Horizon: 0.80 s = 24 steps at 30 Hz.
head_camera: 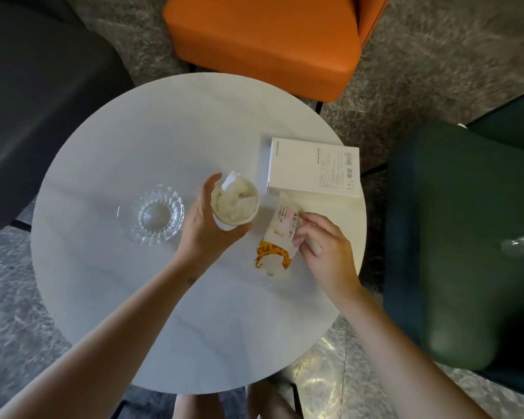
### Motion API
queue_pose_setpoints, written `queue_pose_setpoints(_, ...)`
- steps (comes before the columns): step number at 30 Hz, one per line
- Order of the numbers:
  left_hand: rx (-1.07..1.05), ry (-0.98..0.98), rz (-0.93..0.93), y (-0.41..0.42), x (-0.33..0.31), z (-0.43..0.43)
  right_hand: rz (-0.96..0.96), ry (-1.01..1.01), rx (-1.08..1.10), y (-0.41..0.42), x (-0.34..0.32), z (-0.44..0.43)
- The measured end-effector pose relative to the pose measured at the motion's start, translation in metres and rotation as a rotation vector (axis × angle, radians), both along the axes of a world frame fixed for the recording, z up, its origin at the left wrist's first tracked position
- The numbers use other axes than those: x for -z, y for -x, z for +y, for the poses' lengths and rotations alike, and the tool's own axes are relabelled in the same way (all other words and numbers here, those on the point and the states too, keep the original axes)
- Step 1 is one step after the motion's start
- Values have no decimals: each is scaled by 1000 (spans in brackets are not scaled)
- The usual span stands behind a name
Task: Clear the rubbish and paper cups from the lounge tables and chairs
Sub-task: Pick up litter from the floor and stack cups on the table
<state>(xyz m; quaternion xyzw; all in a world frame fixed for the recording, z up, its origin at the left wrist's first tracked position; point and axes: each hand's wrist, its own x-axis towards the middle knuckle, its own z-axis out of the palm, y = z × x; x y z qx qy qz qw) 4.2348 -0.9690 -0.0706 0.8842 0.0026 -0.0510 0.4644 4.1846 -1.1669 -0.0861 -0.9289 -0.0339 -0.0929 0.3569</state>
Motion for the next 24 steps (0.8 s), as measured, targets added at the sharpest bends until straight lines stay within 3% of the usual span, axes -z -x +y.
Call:
queue_pose_setpoints(6,16,51,-61,-1,-15,2,-79,-14,23,-6,-4,-3)
queue_pose_setpoints(14,249,99,-60,0,-47,12,-164,225,248,-34,-25,-8)
queue_pose_setpoints(18,336,96,-52,7,-46,10,-142,139,328,-48,-31,-5)
queue_pose_setpoints(24,415,23,-85,5,-35,4,-120,-154,250,-47,-26,9)
